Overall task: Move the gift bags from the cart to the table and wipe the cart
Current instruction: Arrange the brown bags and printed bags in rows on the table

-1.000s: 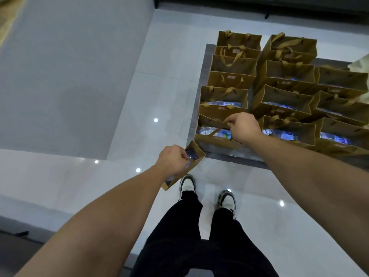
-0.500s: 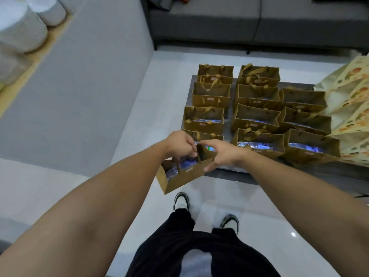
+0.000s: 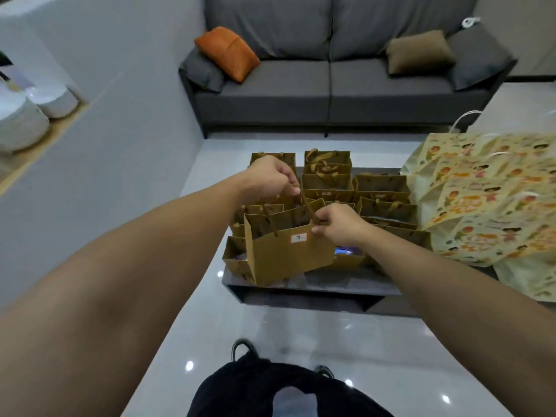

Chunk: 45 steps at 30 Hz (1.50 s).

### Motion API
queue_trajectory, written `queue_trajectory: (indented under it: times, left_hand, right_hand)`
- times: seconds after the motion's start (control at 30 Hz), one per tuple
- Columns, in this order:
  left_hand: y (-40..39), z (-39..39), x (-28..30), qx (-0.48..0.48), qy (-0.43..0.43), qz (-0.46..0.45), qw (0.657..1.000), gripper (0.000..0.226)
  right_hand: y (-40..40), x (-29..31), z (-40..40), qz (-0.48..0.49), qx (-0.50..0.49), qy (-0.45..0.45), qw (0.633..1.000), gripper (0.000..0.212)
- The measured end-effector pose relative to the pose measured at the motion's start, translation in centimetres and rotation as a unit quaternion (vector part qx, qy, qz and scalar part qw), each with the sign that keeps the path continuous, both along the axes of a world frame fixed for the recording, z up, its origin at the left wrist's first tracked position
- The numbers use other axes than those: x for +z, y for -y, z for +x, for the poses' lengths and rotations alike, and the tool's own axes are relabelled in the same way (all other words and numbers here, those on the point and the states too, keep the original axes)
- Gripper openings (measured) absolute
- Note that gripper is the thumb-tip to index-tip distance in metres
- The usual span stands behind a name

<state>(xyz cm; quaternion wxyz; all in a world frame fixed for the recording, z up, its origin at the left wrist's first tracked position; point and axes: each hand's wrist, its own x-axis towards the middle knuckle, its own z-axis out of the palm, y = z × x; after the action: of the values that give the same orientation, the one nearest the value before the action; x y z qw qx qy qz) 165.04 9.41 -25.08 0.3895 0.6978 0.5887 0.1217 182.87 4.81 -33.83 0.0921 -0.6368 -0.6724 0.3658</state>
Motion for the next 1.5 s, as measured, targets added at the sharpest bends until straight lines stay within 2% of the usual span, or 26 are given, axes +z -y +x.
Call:
queue_trajectory:
  times: [0.17,0.27,0.3,0.37,0.4,0.43,0.53,0.57,0.7,0.8,0.9,0.97,1.1,1.23,1.5]
  left_hand:
    - [-2.0,4.2,0.4,-0.034,0.013,0.015,0.999,0.006]
    - [-3.8,6.9,0.2,-0.09,0.01,-0.01,0.996,0.007]
    - [-4.5,7.8,0.3,-0.119,0.007,-0.019,0.993,0.007]
    - [-6.1,9.9,0.6,-0.172,-0.004,-0.031,0.985,0.006]
    - [-7.1,11.0,0.7,-0.186,-0.007,-0.033,0.982,0.006]
    - [-8.1,12.0,0.8,-0.193,-0.007,-0.037,0.981,0.007]
    - [-12.1,14.5,0.9,-0.205,-0.01,-0.055,0.977,0.009]
    - [-13.5,15.0,1.0,-0.204,-0.007,-0.061,0.977,0.009]
    - [-18.4,16.4,1.8,-0.203,0.047,-0.067,0.976,0.006]
    - [-21.4,17.7,2.5,-0.193,0.096,-0.076,0.974,0.014]
    - [-24.3,18.7,2.3,-0.147,0.158,-0.07,0.974,0.025]
    - [-25.9,19.1,1.5,-0.099,0.178,-0.031,0.979,0.027]
    - [-28.7,19.7,-0.6,-0.006,0.14,0.027,0.99,0.025]
    - [-31.2,18.7,-3.7,0.028,0.056,0.008,0.998,0.036]
    - [-34.2,18.4,-8.3,0.066,-0.04,-0.063,0.995,0.039]
  right_hand:
    - [-0.3,1.6,3.8,0.011,-0.029,0.009,0.999,0.004]
    - [-0.7,2.1,6.0,0.02,-0.064,0.006,0.998,0.009]
    - [-1.1,2.3,6.7,0.037,-0.082,-0.001,0.996,0.019]
    - [-2.5,3.3,7.8,0.077,-0.11,-0.007,0.991,0.058]
    - [-3.4,3.8,8.3,0.09,-0.119,-0.008,0.989,0.072]
    - [-4.4,4.2,8.7,0.091,-0.123,-0.017,0.988,0.072]
    - [-7.4,4.4,10.1,0.042,-0.161,-0.123,0.978,0.025]
    - [-8.4,4.4,10.3,0.035,-0.185,-0.161,0.969,0.019]
    - [-13.3,5.4,11.2,0.046,-0.245,-0.206,0.946,0.024]
    - [-17.1,6.6,11.9,0.056,-0.319,-0.216,0.921,0.014]
    - [-20.9,7.8,13.2,0.103,-0.39,-0.233,0.885,0.006]
    - [-23.2,8.2,13.8,0.123,-0.393,-0.227,0.882,0.004]
    - [-27.5,7.9,15.7,0.129,-0.393,-0.197,0.889,0.004]
    - [-31.0,6.8,19.3,0.107,-0.393,-0.187,0.894,0.005]
    - [-37.7,1.9,25.1,0.073,-0.369,-0.184,0.908,0.016]
